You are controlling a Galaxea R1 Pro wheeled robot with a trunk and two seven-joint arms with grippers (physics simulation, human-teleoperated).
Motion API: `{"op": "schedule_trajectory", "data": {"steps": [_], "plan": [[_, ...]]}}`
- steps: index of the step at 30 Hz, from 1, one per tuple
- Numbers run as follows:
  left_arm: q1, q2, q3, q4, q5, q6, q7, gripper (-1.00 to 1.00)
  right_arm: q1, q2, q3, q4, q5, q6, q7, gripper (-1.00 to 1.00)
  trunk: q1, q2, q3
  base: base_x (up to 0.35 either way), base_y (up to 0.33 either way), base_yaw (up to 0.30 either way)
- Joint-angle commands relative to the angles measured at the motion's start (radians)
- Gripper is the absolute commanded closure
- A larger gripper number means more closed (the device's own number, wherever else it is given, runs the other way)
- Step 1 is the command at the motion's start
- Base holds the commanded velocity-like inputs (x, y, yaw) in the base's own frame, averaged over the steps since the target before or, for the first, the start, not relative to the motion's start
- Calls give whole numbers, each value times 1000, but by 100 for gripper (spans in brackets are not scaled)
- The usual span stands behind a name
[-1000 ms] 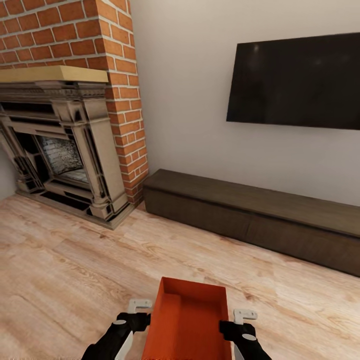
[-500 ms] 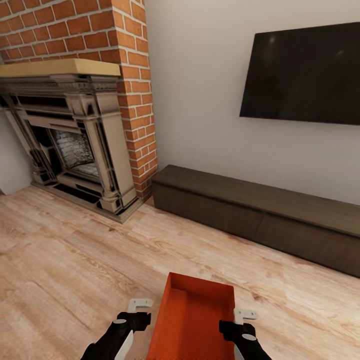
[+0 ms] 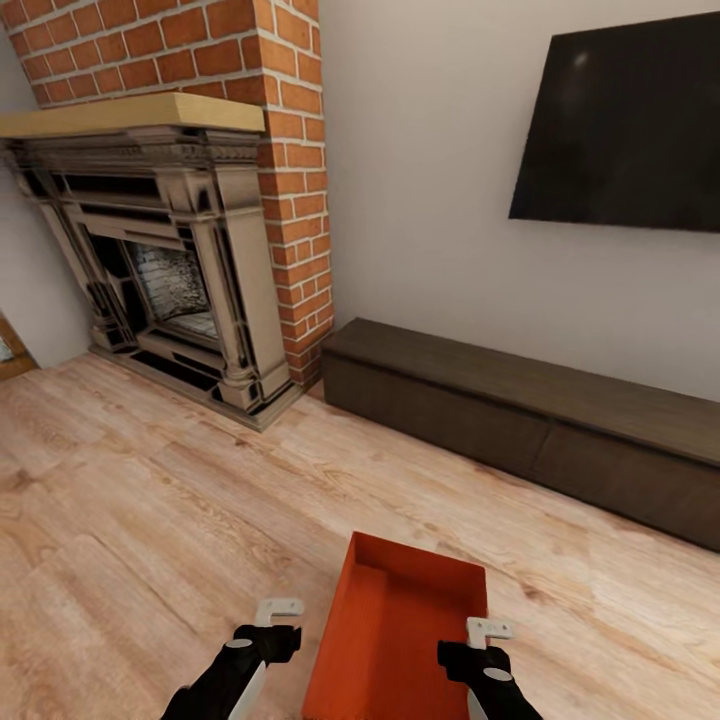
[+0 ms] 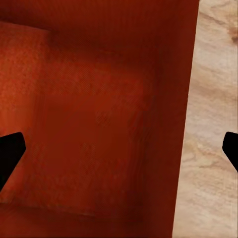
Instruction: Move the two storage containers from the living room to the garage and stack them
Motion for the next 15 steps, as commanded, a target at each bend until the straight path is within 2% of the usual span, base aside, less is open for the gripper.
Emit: {"op": "schedule_trajectory", "data": {"steps": [1, 8, 15], "plan": [[0, -1, 1, -2, -6, 6, 2, -100, 0, 1, -5, -2, 10, 6, 0, -100, 0, 0, -2, 0, 0, 137], [0, -1, 0, -6, -6, 4, 2, -100, 0, 1, -4, -2, 13, -1, 1, -100, 0, 0, -6, 0, 0, 35], [0, -1, 0, -6, -5, 3, 2, -100, 0, 1, -4, -2, 13, 2, -16, -100, 0, 0, -6, 0, 0, -227]]}}
